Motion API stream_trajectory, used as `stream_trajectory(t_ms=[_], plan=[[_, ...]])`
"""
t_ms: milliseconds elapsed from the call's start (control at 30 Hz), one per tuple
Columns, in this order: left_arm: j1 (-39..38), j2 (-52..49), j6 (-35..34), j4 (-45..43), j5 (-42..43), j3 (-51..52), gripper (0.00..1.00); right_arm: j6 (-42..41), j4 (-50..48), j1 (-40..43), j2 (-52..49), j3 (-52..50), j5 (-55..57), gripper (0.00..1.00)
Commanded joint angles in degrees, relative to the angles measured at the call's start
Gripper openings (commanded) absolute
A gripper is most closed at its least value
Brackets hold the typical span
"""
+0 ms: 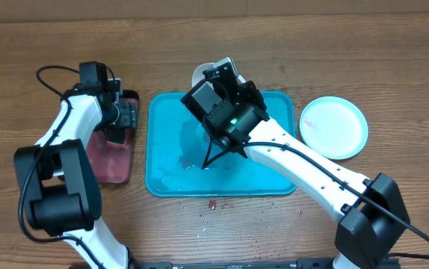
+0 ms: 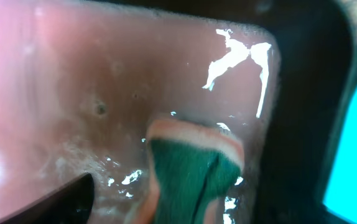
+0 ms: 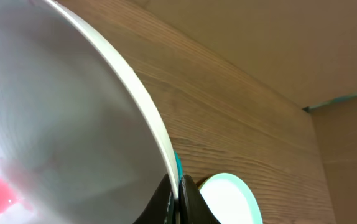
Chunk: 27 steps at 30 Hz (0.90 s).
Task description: Clean dirty plates on tray and stack at the side
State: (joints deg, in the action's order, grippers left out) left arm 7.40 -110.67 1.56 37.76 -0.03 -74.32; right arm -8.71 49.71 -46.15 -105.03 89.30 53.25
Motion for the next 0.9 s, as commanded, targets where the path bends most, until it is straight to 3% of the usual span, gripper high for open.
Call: stream_trajectory(t_ms=[0,133,233,333,500,700,867], plan=[[0.1,6.4,-1.2,2.3,0.0,-3.1,0.91,0.0,-0.3,-0.2,1.6,1.4,4.3,0.04],[0.1,8.9,-3.4,6.3,1.8,-3.1,1.00,0.0,-0.3,-1.1,1.5,1.5,6.8,0.04],[0.1,9.2,-4.0,8.8,3.3,-3.1,1.00,-4.1,-1.2,-1.0,1.6,1.5,11.0,0.04],[0.1,9.1,-4.6,10.4,4.2,-3.1,1.00,-2.6,-2.2,-1.0,1.5,1.5,15.2,0.04],[0.1,9.1,-5.0,11.6,4.8,-3.1,1.00,-5.5,-1.4,-0.3,2.2,1.5,12.2,0.04],[0.1,9.1,-5.0,13.5,4.8,-3.1,1.00,-19.7,4.7,7.8,3.7,1.5,-5.9,0.04],[0.1,9.1,-5.0,14.0,4.8,-3.1,1.00,-25.0,9.5,21.9,4.7,1.5,-25.1,0.04]])
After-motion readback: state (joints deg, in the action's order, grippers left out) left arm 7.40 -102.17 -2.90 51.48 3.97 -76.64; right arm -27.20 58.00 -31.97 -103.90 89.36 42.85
